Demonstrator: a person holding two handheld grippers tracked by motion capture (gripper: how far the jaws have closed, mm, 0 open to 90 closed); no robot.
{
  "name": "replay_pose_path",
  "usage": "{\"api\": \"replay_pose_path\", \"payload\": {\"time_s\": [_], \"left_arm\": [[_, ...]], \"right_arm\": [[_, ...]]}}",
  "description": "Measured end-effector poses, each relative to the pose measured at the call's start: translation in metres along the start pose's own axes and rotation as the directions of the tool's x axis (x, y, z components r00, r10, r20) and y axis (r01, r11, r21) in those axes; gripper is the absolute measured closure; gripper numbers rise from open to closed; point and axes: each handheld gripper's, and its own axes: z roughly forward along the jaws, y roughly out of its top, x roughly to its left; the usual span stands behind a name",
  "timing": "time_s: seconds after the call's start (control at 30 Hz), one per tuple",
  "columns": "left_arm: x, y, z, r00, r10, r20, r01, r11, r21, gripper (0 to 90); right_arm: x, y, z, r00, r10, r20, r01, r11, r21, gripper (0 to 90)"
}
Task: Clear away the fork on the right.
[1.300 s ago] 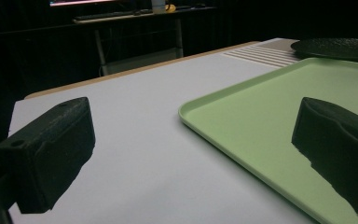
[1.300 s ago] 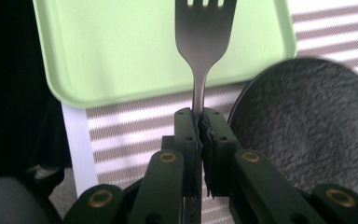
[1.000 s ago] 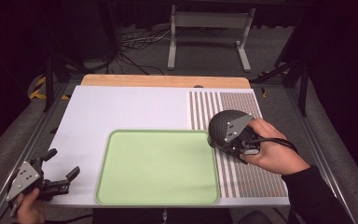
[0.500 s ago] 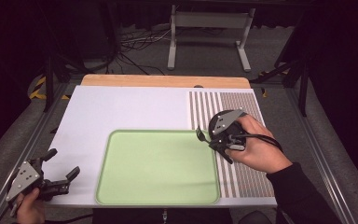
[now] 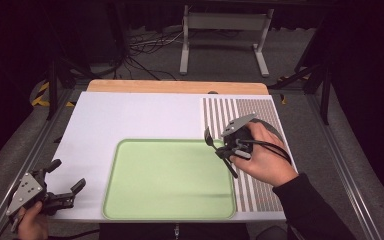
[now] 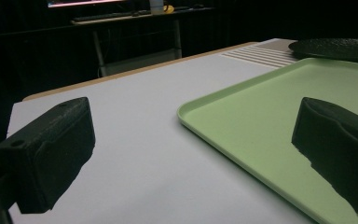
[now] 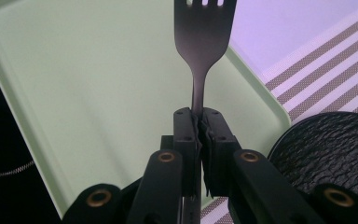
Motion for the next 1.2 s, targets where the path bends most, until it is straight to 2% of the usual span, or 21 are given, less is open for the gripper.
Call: {"api": "replay_pose_path", "payload": {"time_s": [0.2, 0.3, 0.4, 0.53, 0.7, 0.73, 0.77, 0.93, 0.97, 1.0, 1.07, 1.1, 1.2], "left_arm": [[0.0, 0.0, 0.0, 1.0, 0.001, 0.001, -0.001, 1.0, 0.0, 0.0], [0.0, 0.0, 0.0, 1.0, 0.001, 0.001, -0.001, 1.0, 0.0, 0.0], [0.0, 0.0, 0.0, 1.0, 0.002, 0.001, -0.002, 1.0, 0.002, 0.0], [0.0, 0.0, 0.0, 1.0, 0.001, 0.001, -0.001, 1.0, 0.0, 0.0], [0.0, 0.0, 0.0, 1.0, 0.001, 0.001, -0.001, 1.0, 0.001, 0.0], [0.0, 0.0, 0.0, 1.0, 0.001, 0.002, -0.001, 1.0, 0.0, 0.0], [0.0, 0.0, 0.0, 1.0, 0.001, 0.002, -0.001, 1.0, 0.0, 0.0], [0.0, 0.0, 0.0, 1.0, -0.001, 0.001, 0.001, 1.0, 0.001, 0.0], [0.0, 0.0, 0.0, 1.0, -0.001, 0.001, 0.001, 1.0, 0.001, 0.0], [0.0, 0.0, 0.0, 1.0, -0.001, 0.001, 0.001, 1.0, 0.0, 0.0], [0.0, 0.0, 0.0, 1.0, -0.002, 0.001, 0.002, 1.0, 0.0, 0.0], [0.0, 0.0, 0.0, 1.0, -0.001, 0.002, 0.001, 1.0, 0.001, 0.0], [0.0, 0.0, 0.0, 1.0, -0.002, 0.001, 0.002, 1.0, 0.001, 0.0]], "right_arm": [[0.002, 0.002, 0.009, 0.9964, 0.082, 0.022, -0.082, 0.997, -0.003, 85.0], [0.003, 0.003, 0.012, 0.9945, 0.099, 0.034, -0.1, 0.995, 0.005, 85.0], [0.002, 0.004, 0.017, 0.9887, 0.145, 0.035, -0.146, 0.989, 0.019, 85.0], [0.003, 0.005, 0.022, 0.9839, 0.172, 0.048, -0.174, 0.984, 0.027, 85.0], [0.003, 0.004, 0.03, 0.9824, 0.182, 0.042, -0.184, 0.982, 0.036, 85.0], [0.003, 0.003, 0.034, 0.9766, 0.211, 0.042, -0.213, 0.976, 0.045, 85.0], [0.003, 0.003, 0.034, 0.9766, 0.211, 0.042, -0.213, 0.976, 0.045, 85.0], [0.001, 0.0, 0.043, 0.9554, 0.289, 0.058, -0.293, 0.954, 0.063, 85.0], [0.001, 0.0, 0.043, 0.9554, 0.289, 0.058, -0.293, 0.954, 0.063, 85.0], [0.0, -0.001, 0.045, 0.9451, 0.32, 0.065, -0.324, 0.943, 0.074, 85.0], [0.0, -0.001, 0.046, 0.9428, 0.327, 0.065, -0.331, 0.94, 0.077, 85.0], [0.0, -0.002, 0.048, 0.9365, 0.344, 0.07, -0.349, 0.933, 0.088, 85.0], [0.001, -0.002, 0.051, 0.9323, 0.355, 0.07, -0.36, 0.928, 0.097, 85.0]]}}
